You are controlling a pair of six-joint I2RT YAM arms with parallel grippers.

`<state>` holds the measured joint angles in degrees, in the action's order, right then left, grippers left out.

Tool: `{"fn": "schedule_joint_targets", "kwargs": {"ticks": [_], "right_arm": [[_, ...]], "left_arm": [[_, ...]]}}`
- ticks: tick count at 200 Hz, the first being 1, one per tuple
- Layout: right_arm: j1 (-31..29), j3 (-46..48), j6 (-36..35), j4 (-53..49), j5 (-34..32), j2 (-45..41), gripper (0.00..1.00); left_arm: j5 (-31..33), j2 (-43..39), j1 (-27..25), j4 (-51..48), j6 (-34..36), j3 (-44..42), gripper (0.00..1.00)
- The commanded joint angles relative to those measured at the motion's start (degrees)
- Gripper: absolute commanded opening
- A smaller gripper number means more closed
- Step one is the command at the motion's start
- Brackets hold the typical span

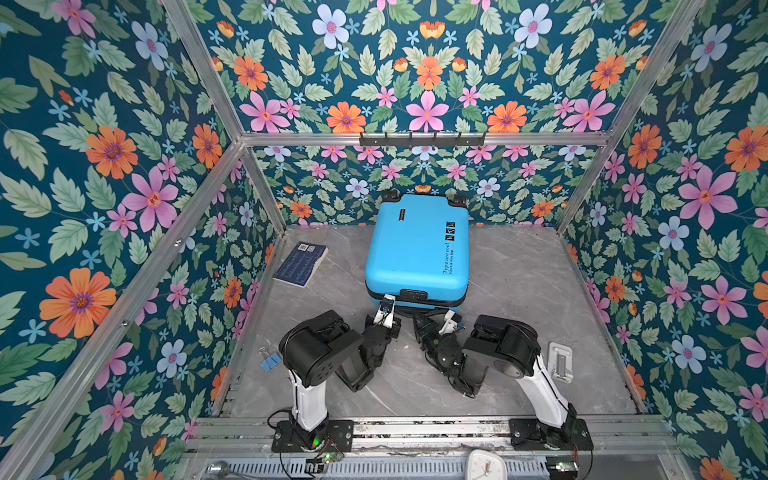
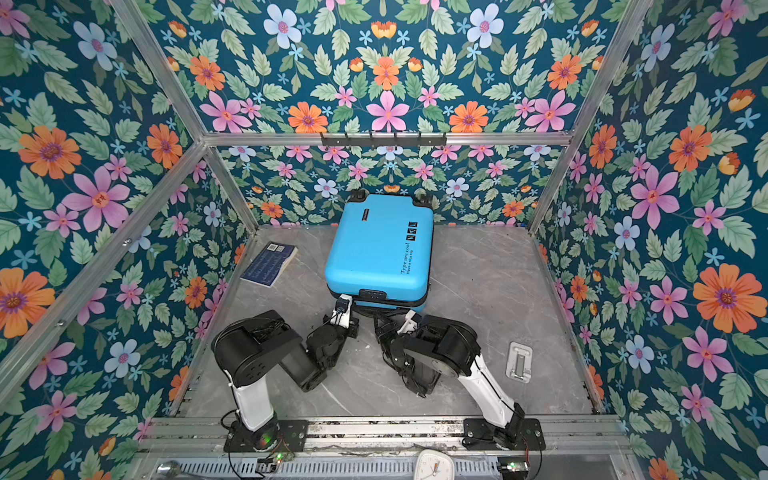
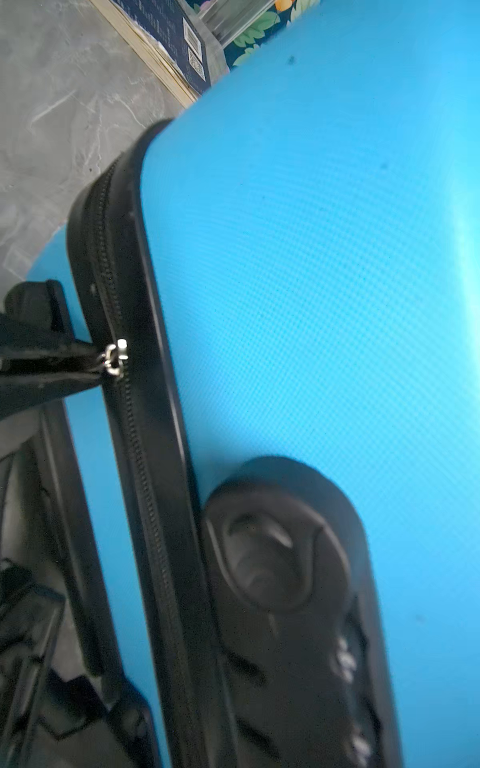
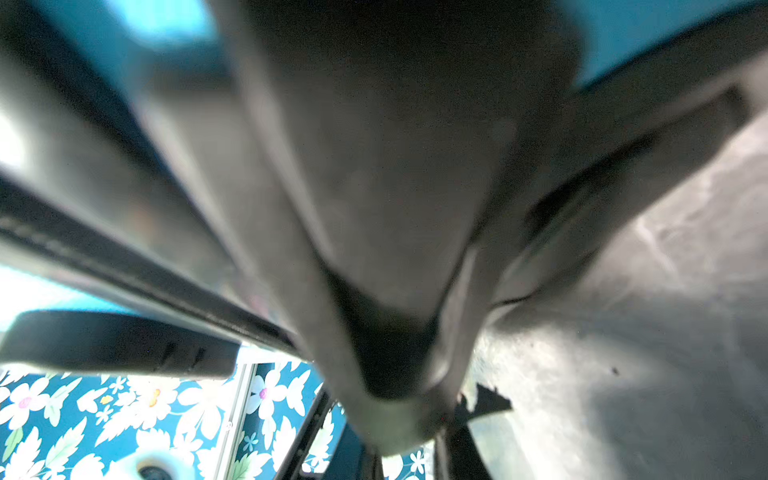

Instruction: Pack the luggage

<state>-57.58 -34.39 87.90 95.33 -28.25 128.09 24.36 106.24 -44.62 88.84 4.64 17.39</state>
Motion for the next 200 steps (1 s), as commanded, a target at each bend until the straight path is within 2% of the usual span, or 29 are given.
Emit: {"fn": "schedule_joint_targets", "kwargs": {"ticks": [1, 83, 169, 200], "right_arm": [[-0.7, 0.6, -1.7, -13.8, 6.8, 1.3, 0.00], [-0.7, -0.2, -1.7, -13.7, 7.2, 1.8, 0.00], [-0.7, -0.9, -2.5, -13.8, 7.3, 1.8, 0.00], [-0.7, -1.1, -2.5, -13.8, 7.7, 1.9, 0.00]], "left_arm": [[-10.1, -1.2, 0.0, 0.7, 0.6, 0.7, 0.00], [-25.5, -10.0, -0.6, -13.9, -1.8, 0.8, 0.00], [-33.2, -10.3, -5.1, -21.5, -4.8, 3.2, 0.00], [-36.0, -10.2, -7.6, -27.6, -4.0, 7.0, 0.00]]}}
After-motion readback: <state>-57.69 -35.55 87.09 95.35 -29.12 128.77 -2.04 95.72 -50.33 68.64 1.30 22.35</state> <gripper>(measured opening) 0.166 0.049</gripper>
